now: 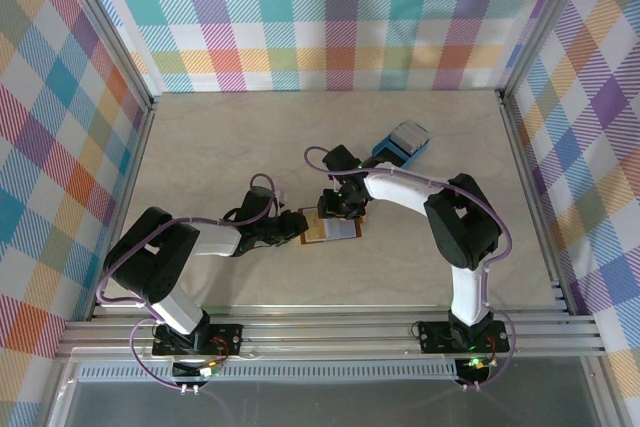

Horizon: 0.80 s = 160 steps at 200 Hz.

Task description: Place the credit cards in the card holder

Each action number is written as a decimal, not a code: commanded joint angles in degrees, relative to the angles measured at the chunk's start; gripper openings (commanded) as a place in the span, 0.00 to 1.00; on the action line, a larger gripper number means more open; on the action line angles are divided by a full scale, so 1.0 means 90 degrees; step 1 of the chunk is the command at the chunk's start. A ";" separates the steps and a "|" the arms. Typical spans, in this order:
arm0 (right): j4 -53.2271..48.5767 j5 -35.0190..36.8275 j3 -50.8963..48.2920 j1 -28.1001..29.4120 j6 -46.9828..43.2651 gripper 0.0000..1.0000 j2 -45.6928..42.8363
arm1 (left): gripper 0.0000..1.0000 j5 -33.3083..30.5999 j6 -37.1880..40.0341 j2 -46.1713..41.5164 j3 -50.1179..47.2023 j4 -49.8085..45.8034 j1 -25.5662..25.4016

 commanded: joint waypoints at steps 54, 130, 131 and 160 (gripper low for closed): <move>0.0497 -0.0664 -0.0307 -0.0020 0.0301 0.46 -0.0543 | 0.25 -0.0223 0.0284 -0.0021 -0.0032 -0.0486 -0.0072; 0.1105 -0.1295 -0.0519 0.0049 0.0632 0.44 -0.0449 | 0.26 -0.0570 0.0672 -0.0571 0.0114 -0.1287 -0.0052; 0.1114 -0.1304 -0.0515 0.0049 0.0638 0.45 -0.0444 | 0.26 -0.0570 0.0673 -0.0577 0.0114 -0.1294 -0.0052; 0.1332 -0.1504 -0.0559 0.0052 0.0740 0.44 -0.0408 | 0.26 -0.0570 0.0734 -0.0671 0.0199 -0.1507 -0.0043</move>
